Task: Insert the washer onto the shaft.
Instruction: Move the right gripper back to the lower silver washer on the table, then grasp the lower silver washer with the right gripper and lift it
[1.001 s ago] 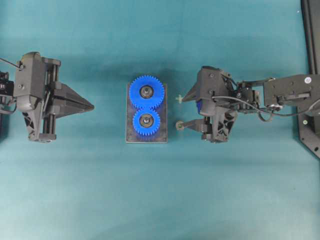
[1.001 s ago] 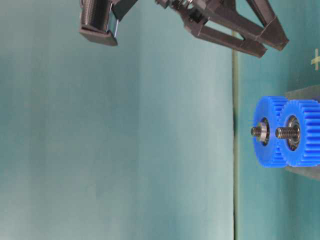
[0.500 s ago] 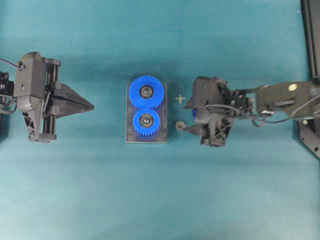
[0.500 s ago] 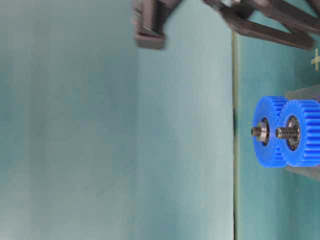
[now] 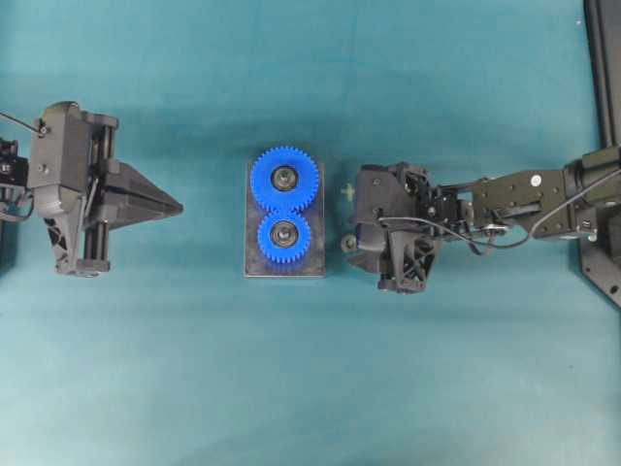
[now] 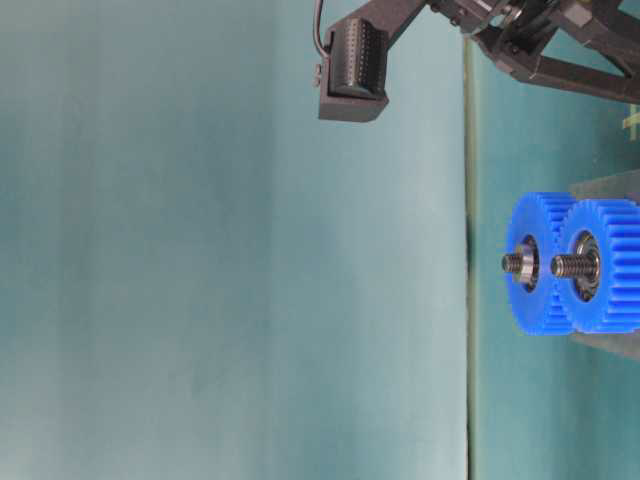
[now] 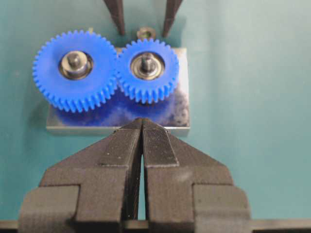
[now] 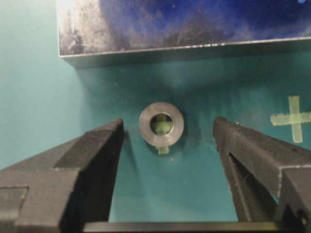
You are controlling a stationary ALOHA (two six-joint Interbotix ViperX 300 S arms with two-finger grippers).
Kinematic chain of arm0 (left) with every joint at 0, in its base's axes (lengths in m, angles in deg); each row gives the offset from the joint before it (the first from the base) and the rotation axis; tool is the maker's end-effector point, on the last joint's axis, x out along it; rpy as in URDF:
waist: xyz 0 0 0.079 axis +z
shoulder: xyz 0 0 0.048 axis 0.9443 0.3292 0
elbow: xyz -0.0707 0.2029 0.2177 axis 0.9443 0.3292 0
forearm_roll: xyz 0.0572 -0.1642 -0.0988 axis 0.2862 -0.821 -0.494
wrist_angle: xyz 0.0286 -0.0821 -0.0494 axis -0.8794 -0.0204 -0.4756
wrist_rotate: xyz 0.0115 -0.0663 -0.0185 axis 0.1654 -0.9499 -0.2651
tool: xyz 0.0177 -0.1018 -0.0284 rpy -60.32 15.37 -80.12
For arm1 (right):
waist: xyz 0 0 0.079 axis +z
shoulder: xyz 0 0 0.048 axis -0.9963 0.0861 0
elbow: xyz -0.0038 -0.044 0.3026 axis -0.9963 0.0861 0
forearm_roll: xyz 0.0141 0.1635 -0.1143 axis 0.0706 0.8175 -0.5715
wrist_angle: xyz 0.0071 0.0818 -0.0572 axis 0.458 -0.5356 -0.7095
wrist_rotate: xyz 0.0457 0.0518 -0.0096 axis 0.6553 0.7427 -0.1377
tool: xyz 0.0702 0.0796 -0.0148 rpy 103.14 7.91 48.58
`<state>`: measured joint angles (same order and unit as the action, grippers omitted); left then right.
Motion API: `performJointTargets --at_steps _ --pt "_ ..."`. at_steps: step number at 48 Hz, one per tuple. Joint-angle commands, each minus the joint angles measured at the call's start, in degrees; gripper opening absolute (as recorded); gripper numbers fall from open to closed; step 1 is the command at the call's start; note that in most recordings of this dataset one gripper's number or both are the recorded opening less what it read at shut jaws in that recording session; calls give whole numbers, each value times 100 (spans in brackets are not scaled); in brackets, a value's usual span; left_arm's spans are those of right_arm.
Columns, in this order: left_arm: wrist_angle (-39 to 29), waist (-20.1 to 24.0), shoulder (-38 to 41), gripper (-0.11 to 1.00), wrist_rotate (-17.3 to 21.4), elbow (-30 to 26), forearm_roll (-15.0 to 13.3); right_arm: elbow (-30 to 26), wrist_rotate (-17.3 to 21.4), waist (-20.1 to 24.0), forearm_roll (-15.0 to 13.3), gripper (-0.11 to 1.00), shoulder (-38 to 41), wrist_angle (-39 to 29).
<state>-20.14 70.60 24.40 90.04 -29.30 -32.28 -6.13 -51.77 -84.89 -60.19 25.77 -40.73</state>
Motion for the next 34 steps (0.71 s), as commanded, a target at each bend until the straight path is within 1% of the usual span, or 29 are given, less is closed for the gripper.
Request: performJointTargets --at_steps 1,9,19,25,34 --pt "44 -9 -9 0 -9 -105 18 -62 70 18 0 74 -53 -62" --pt "53 -9 -9 0 -9 -105 18 -44 70 26 0 60 -44 -70" --pt "53 -9 -9 0 -9 -105 18 -26 70 167 0 42 -26 -158" --pt "44 -9 -9 0 -9 -97 18 -26 79 272 0 36 26 -237" --pt "70 -9 -9 0 -9 -97 26 -62 79 290 0 34 44 -281"
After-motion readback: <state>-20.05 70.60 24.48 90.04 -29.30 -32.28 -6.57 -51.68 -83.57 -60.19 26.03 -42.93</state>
